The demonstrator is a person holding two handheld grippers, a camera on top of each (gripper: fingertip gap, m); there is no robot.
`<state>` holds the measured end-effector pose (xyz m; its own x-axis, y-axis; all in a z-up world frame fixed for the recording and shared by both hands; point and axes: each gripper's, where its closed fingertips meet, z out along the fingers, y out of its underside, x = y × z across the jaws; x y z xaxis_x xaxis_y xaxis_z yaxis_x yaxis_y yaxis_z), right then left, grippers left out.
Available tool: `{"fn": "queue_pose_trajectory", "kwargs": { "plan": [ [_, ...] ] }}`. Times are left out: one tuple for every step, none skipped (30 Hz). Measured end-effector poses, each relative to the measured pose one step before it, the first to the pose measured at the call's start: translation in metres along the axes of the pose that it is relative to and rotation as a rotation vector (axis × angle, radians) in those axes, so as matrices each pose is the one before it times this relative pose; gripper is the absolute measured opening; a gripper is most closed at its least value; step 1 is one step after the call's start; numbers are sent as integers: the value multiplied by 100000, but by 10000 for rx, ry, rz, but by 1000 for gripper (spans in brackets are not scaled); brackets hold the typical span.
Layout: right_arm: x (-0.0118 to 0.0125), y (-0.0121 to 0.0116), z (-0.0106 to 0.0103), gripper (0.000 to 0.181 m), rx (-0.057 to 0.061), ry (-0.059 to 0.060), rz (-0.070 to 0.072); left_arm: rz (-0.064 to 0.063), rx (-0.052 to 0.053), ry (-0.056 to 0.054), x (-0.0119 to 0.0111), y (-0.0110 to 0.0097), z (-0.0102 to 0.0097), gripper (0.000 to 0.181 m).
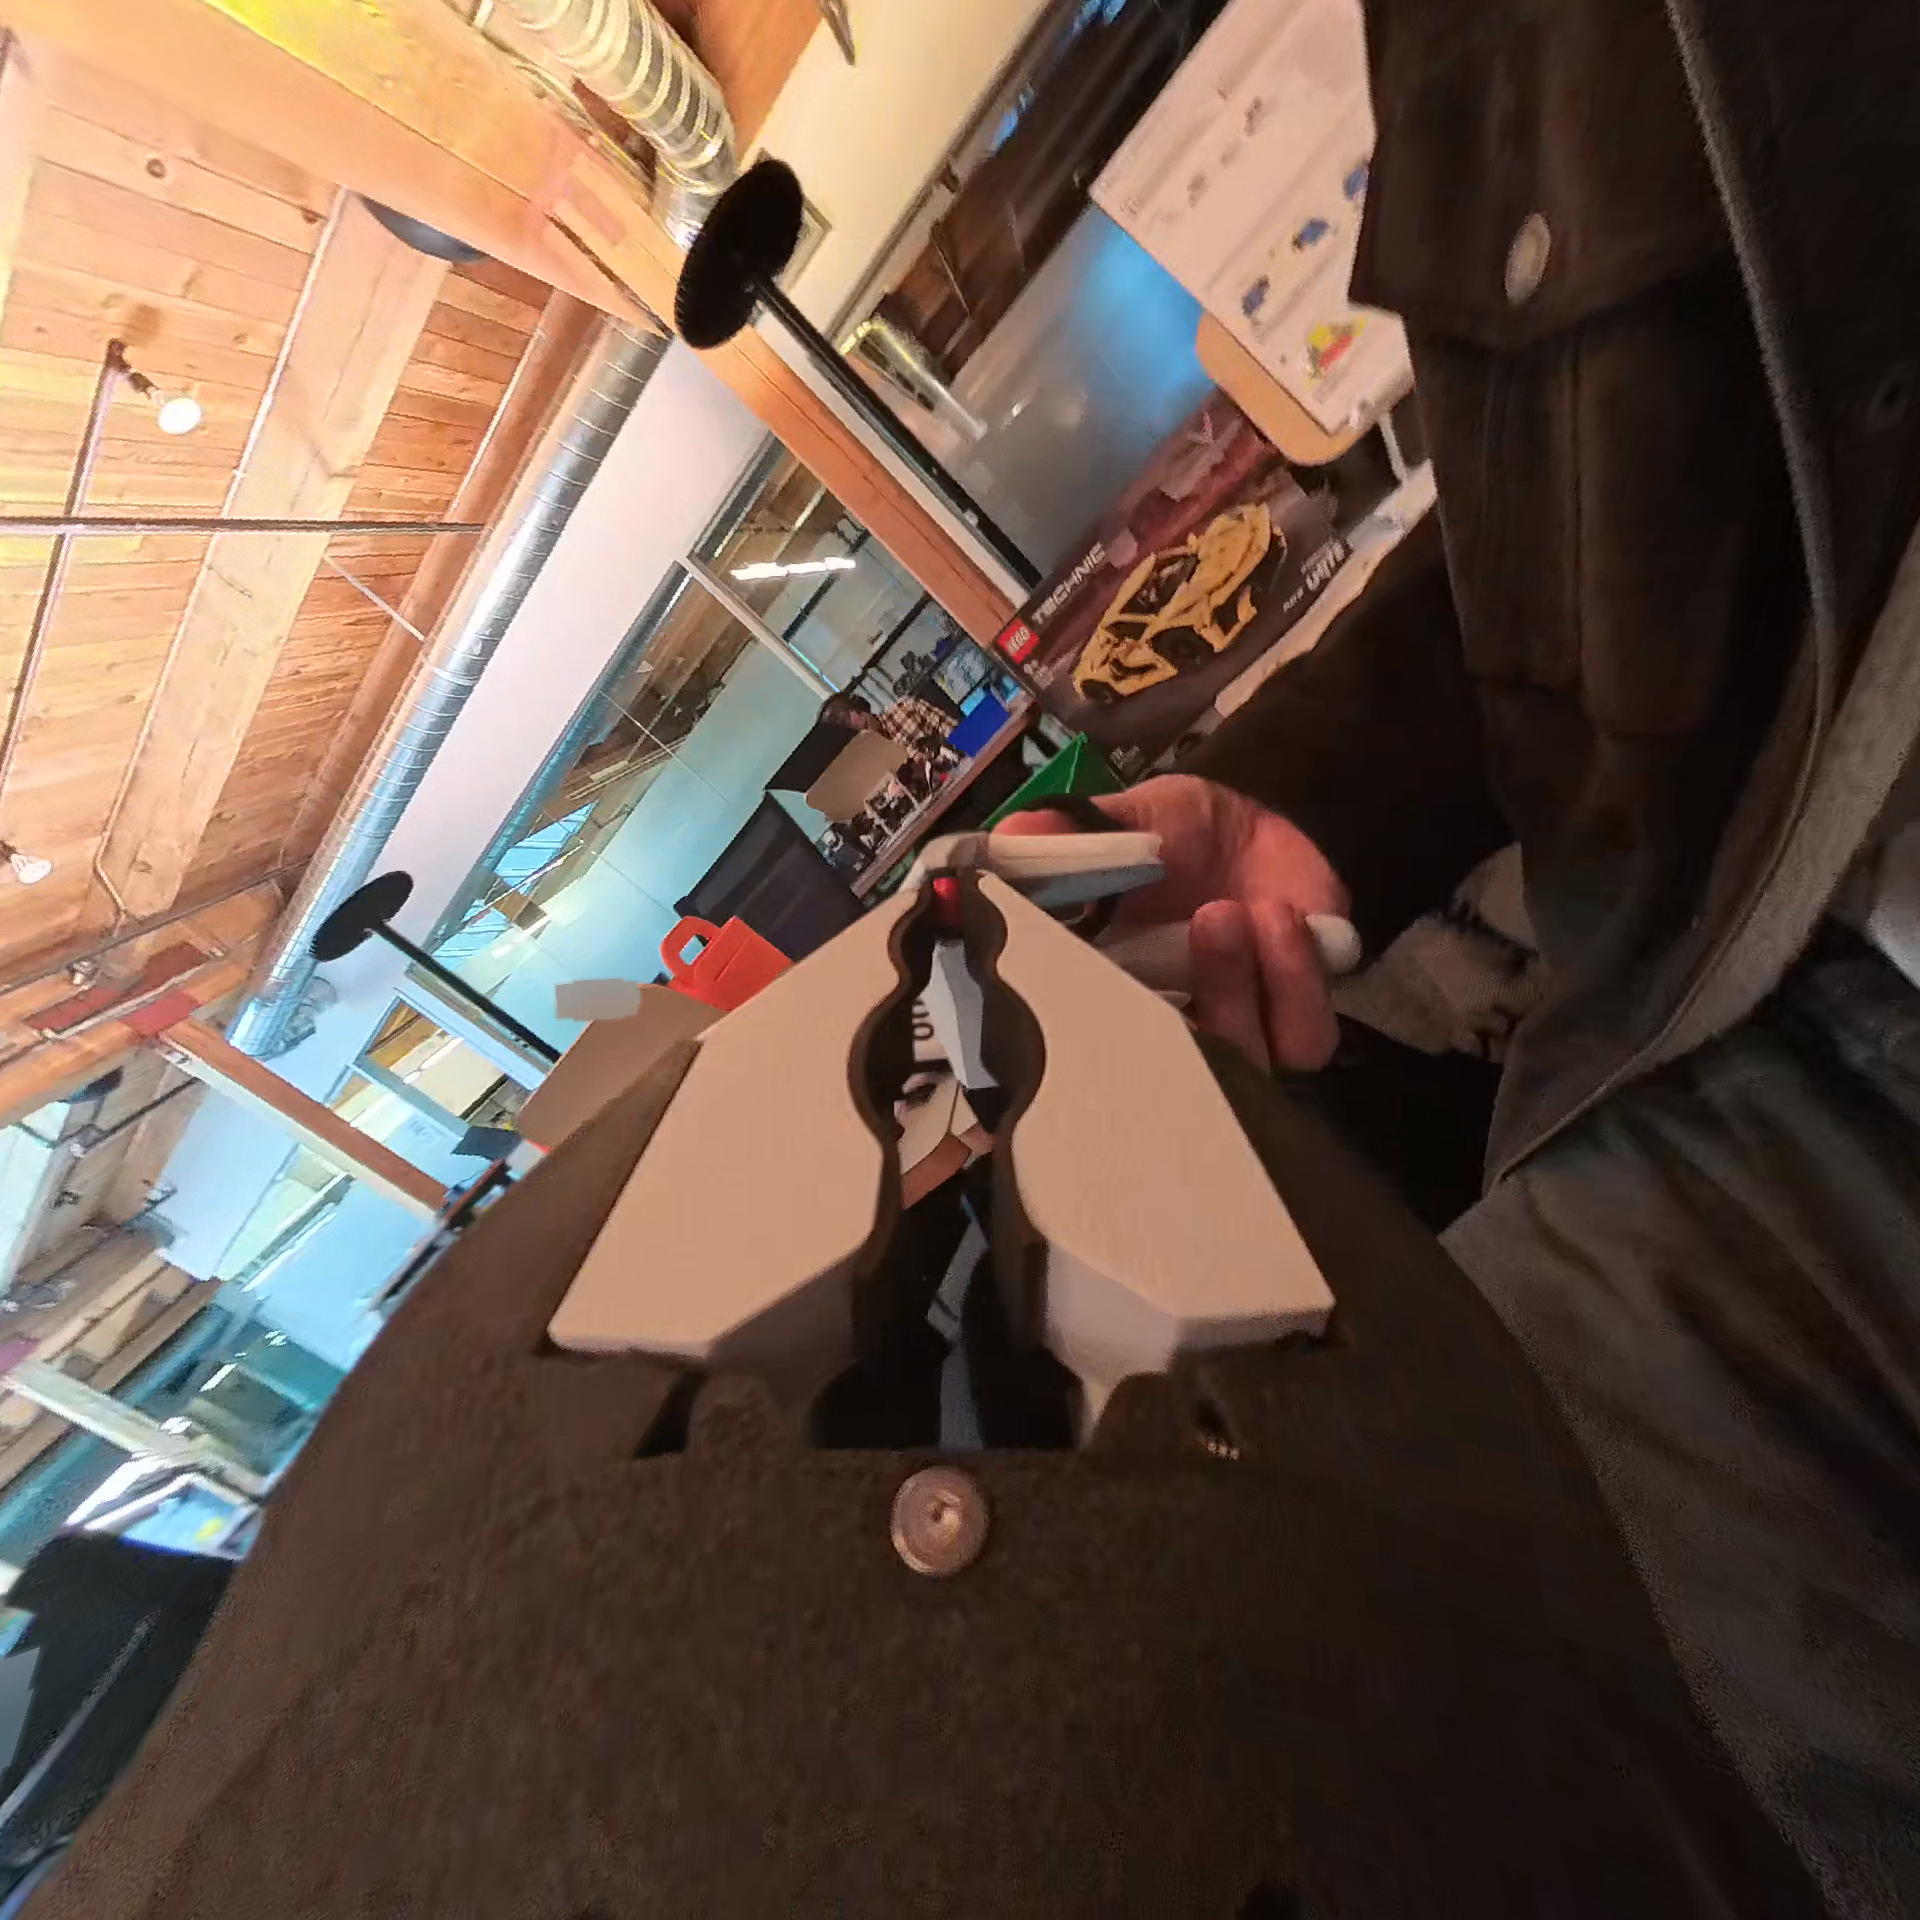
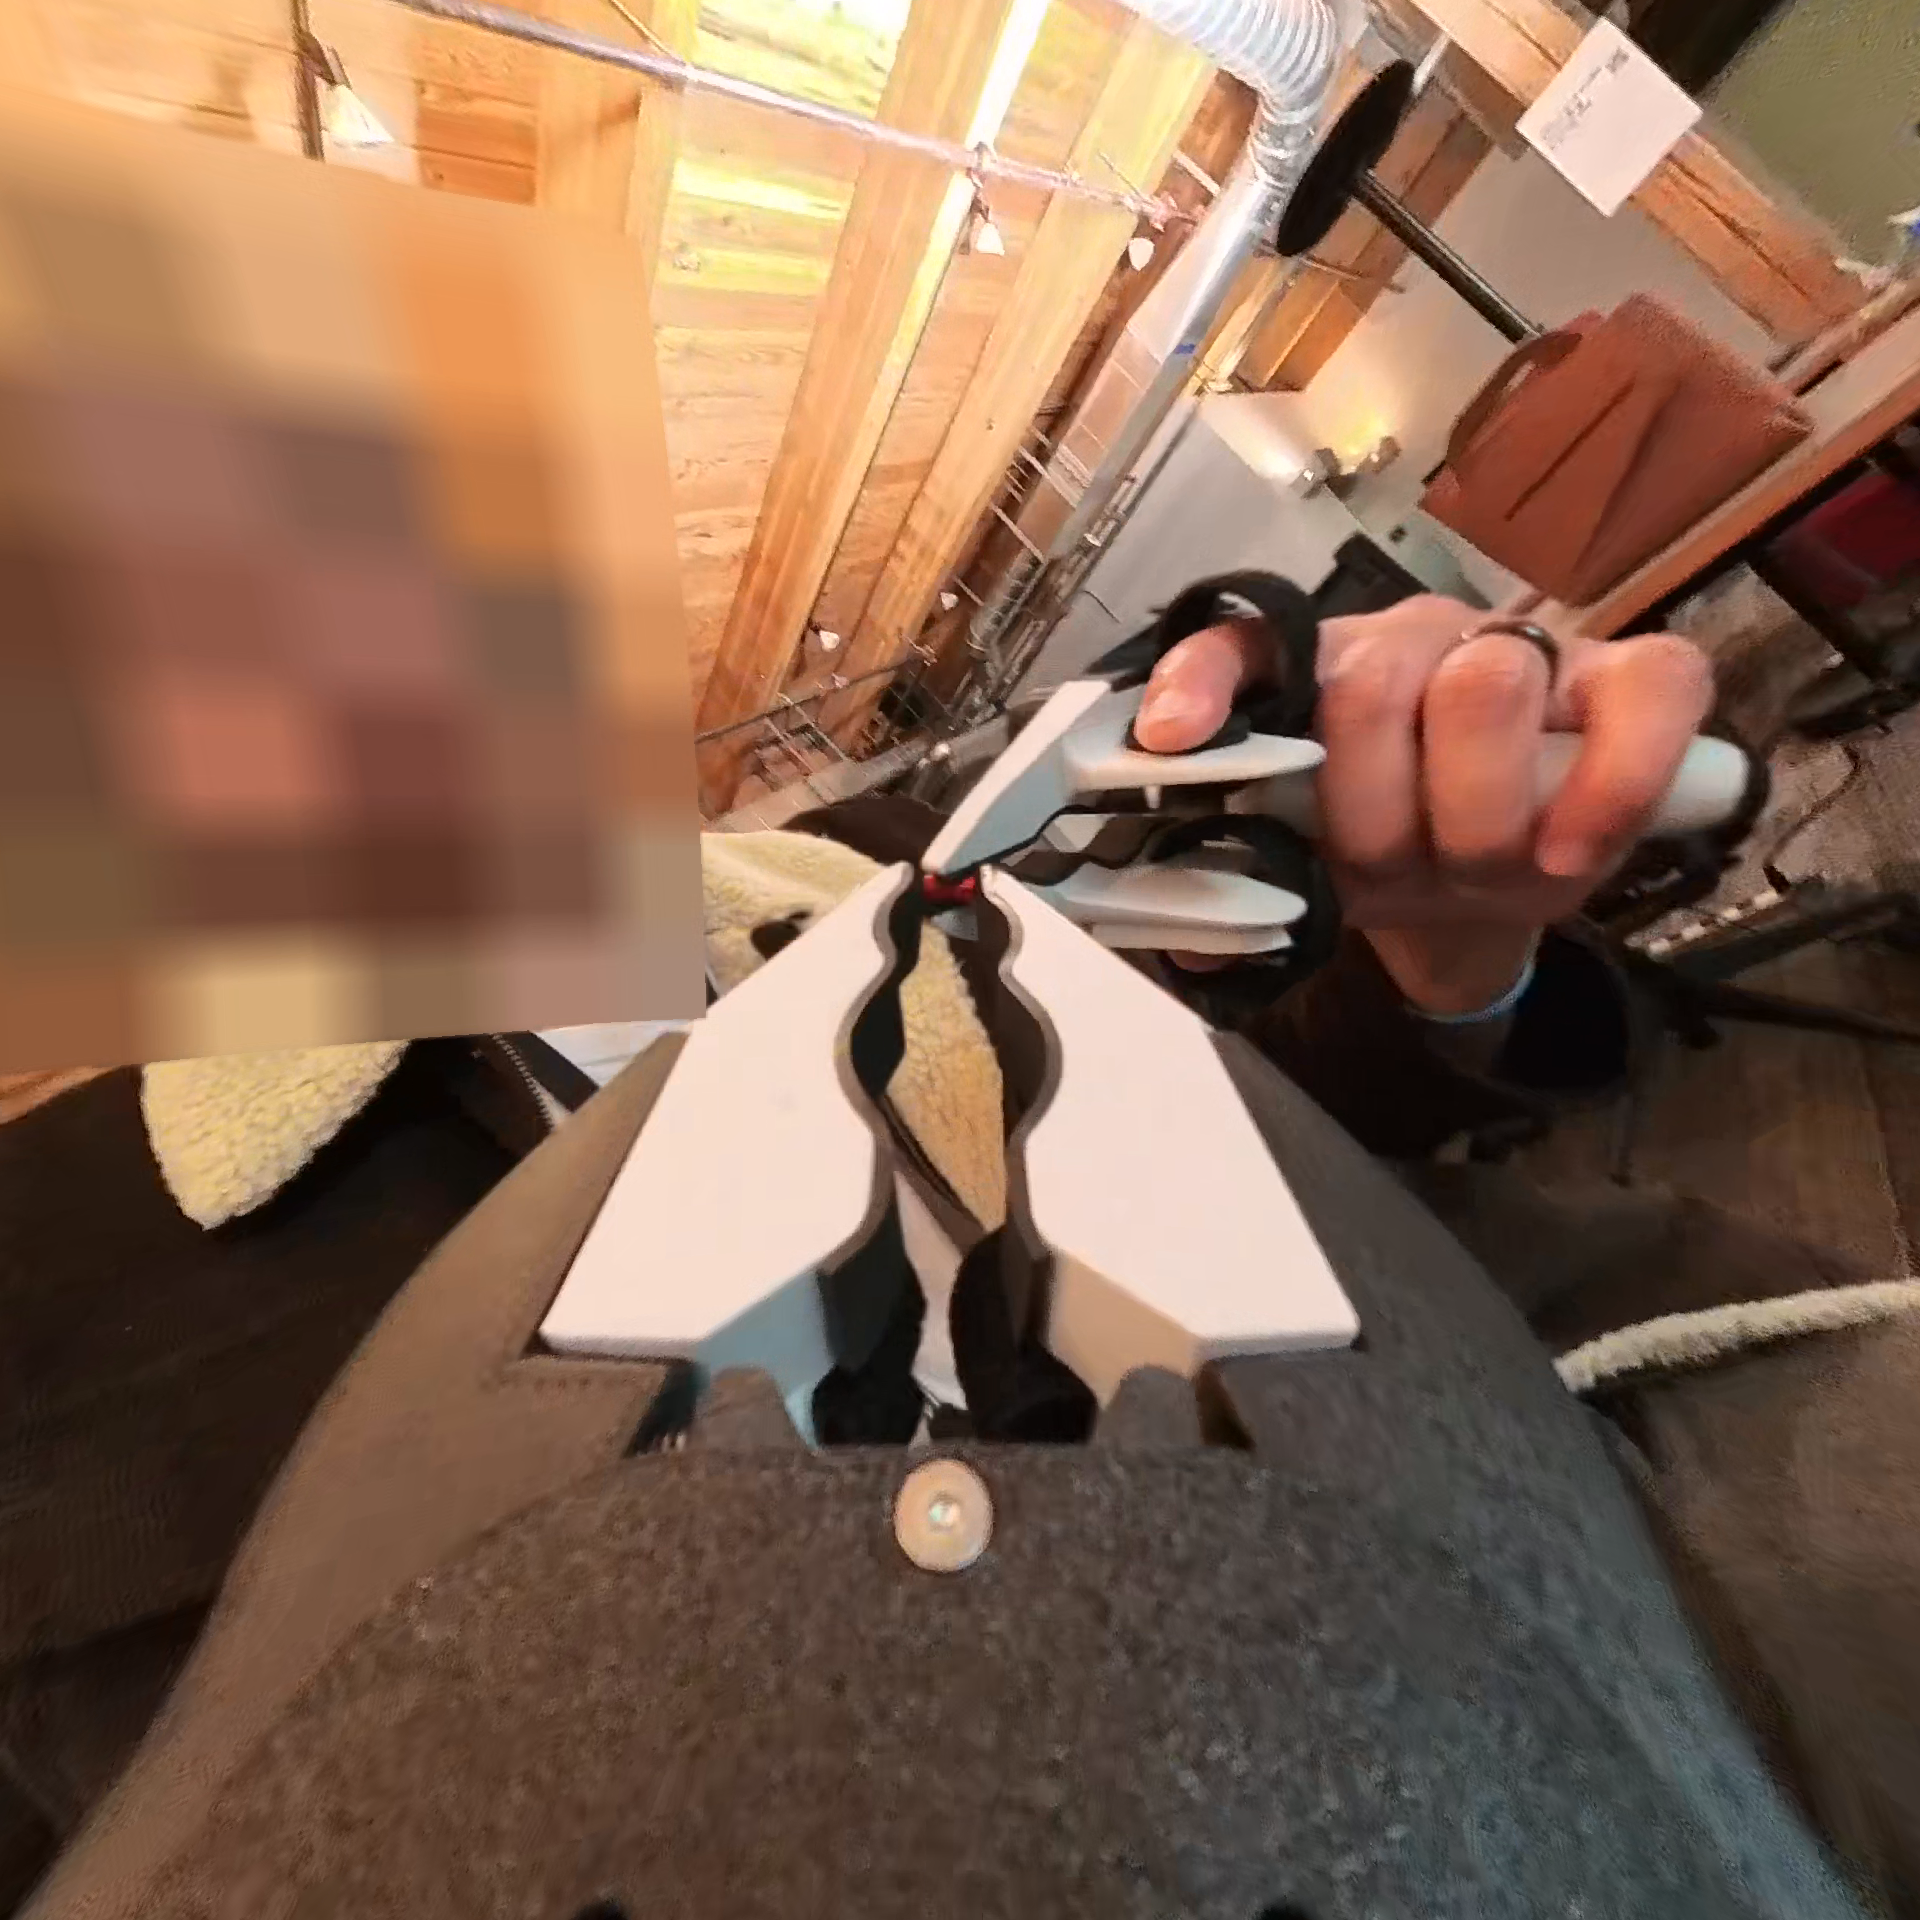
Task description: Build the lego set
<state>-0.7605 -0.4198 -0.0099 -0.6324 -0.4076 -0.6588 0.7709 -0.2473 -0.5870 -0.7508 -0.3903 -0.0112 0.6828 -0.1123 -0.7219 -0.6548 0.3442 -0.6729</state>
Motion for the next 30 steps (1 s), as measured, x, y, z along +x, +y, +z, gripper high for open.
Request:
{"fn": "queue_pose_trajectory", "kwargs": {
  "plan": [
    [-583, 948, 73, 8, -55, 74, -15, 317, -189, 39, 852, -591, 400, 4],
    [-476, 788, -96, 8, 0, 140, 78, 277, -232, 44, 709, -446, 369, 4],
    [-691, 985, -353, 8, 0, 225, -125, 204, -260, 75, 662, -314, 353, 4],
    [-192, 512, -403, 8, 66, 364, -235, 227, -323, 20, 547, -140, 384, 3],
    [-60, 311, -535, 8, 105, 467, -225, 231, -412, -76, 432, 64, 436, 4],
    [62, 261, -633, 7, 82, 548, -250, 206, -440, -84, 398, 147, 478, 4],
    [-181, 318, -732, 8, 66, 633, -369, 228, -435, -56, 385, 140, 484, 4],
    [194, 99, -777, 8, 94, 822, -485, 242, -488, -48, 315, 264, 543, 4],
    [382, 23, -870, 8, 48, 989, -554, 217, -558, -25, 309, 378, 647, 4],
    [541, -52, -967, 8, 19, 1094, -617, 161, -583, -30, 266, 431, 776, 4],
    [693, -152, -1019, 8, 41, 1185, -654, 135, -575, -77, 200, 416, 937, 3],
    [888, -156, -1072, 8, 27, 1313, -676, 129, -560, -104, 188, 380, 1088, 3],
    [1060, -151, -1130, 8, 22, 1439, -734, 160, -503, -111, 207, 303, 1227, 3],
    [1042, -128, -1176, 8, 23, 1357, -730, 198, -334, -128, 215, -28, 1275, 2],
    [980, -131, -1291, 8, 29, 1271, -687, 204, -85, -162, 186, -373, 1272, 2],
    [965, -92, -1325, 8, 28, 1220, -659, 202, 129, -157, 177, -654, 1212, 2],
    [966, -110, -1369, 9, 27, 1097, -598, 205, 284, -92, 256, -845, 1168, 0],
    [853, -23, -1316, 8, 69, 848, -344, 146, 422, -45, 284, -1012, 1086, 0],
    [833, 68, -1332, 8, 36, 594, -127, 0, 504, -2, 264, -1132, 1031, 0],
    [802, 174, -1296, 8, 25, 343, 129, -107, 489, 90, 325, -1151, 996, 0],
    [699, 233, -1194, 8, -8, 76, 387, -89, 432, 135, 390, -1070, 940, 0],
    [540, 205, -1190, 8, 0, -115, 478, -51, 438, 82, 397, -1055, 856, 0],
    [460, 179, -1165, 8, 8, -130, 471, -26, 452, 5, 368, -1000, 776, 0],
    [370, 158, -1119, 8, 29, -44, 369, -34, 423, 6, 422, -920, 722, 0],
    [431, -43, -1154, 8, 175, 130, 128, -24, 316, 61, 497, -754, 697, 0],
    [616, -256, -1269, 8, 278, 396, -86, -50, 181, -170, 118, -610, 616, 0],
    [479, -43, -1202, 8, 63, 407, -291, -108, 206, -147, 115, -662, 517, 0],
    [335, 114, -1079, 8, -64, 419, -367, -159, 238, 37, 333, -699, 462, 1],
    [88, 164, -970, 8, -70, 331, -361, -191, 227, 39, 295, -693, 478, 4],
    [-118, 152, -838, 8, -72, 247, -322, -167, 258, 47, 324, -748, 462, 7]
  ]
}}
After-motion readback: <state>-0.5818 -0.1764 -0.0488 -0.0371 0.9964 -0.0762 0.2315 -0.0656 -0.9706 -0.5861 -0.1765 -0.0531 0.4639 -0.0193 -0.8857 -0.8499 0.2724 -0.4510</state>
